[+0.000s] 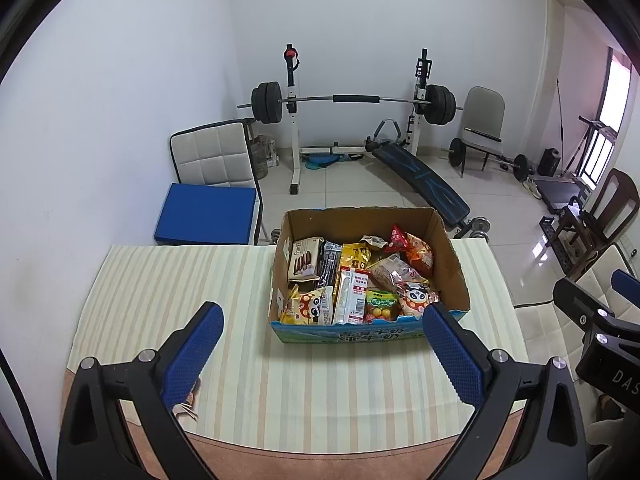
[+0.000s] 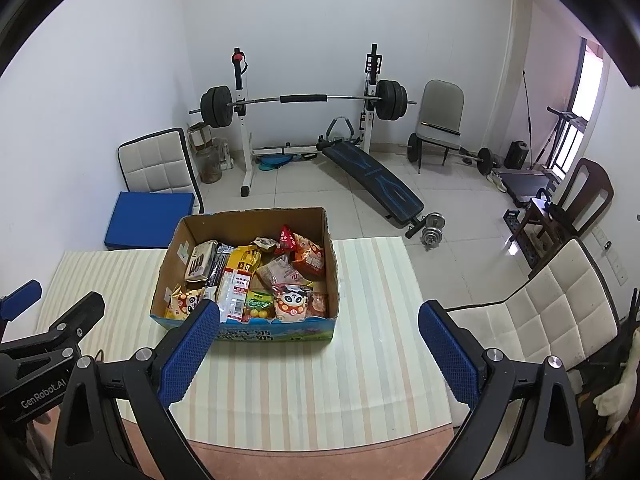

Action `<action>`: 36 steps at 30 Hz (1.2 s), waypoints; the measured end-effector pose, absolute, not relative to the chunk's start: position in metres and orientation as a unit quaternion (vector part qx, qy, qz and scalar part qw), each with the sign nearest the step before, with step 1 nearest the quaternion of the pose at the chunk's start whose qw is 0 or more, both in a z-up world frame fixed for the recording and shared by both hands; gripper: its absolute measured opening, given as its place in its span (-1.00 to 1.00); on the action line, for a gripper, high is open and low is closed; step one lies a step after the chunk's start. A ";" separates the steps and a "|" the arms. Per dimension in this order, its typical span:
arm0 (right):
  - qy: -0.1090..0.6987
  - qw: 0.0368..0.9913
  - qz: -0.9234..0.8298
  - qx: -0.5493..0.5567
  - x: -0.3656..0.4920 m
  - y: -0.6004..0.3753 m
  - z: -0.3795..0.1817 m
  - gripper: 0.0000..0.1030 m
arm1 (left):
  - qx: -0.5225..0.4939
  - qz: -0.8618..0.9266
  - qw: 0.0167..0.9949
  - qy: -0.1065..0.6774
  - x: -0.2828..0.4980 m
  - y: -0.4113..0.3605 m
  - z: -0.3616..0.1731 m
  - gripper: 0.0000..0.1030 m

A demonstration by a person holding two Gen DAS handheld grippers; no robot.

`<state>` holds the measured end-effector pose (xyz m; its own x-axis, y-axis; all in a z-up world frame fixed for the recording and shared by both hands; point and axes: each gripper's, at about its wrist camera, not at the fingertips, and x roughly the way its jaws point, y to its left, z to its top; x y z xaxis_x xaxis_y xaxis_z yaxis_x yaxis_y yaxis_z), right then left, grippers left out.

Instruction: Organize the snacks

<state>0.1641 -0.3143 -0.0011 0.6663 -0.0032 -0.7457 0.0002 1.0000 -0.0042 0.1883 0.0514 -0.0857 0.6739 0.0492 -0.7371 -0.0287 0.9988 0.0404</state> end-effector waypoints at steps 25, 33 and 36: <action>0.406 0.914 0.001 -0.003 0.161 -0.316 0.003 0.97 | 0.011 0.014 0.917 0.397 0.183 0.049 -0.081 0.98; 0.407 0.914 0.000 -0.002 0.159 -0.317 0.005 0.97 | 0.010 0.014 0.917 0.399 0.182 0.048 -0.080 0.98; 0.407 0.913 0.000 -0.001 0.158 -0.318 0.005 0.97 | 0.010 0.015 0.917 0.398 0.180 0.048 -0.079 0.98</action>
<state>0.1584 -0.3175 0.0048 0.6685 -0.0007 -0.7437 -0.0013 1.0000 -0.0020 0.1804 0.0475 -0.0790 0.6821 0.0362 -0.7303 -0.0195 0.9993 0.0313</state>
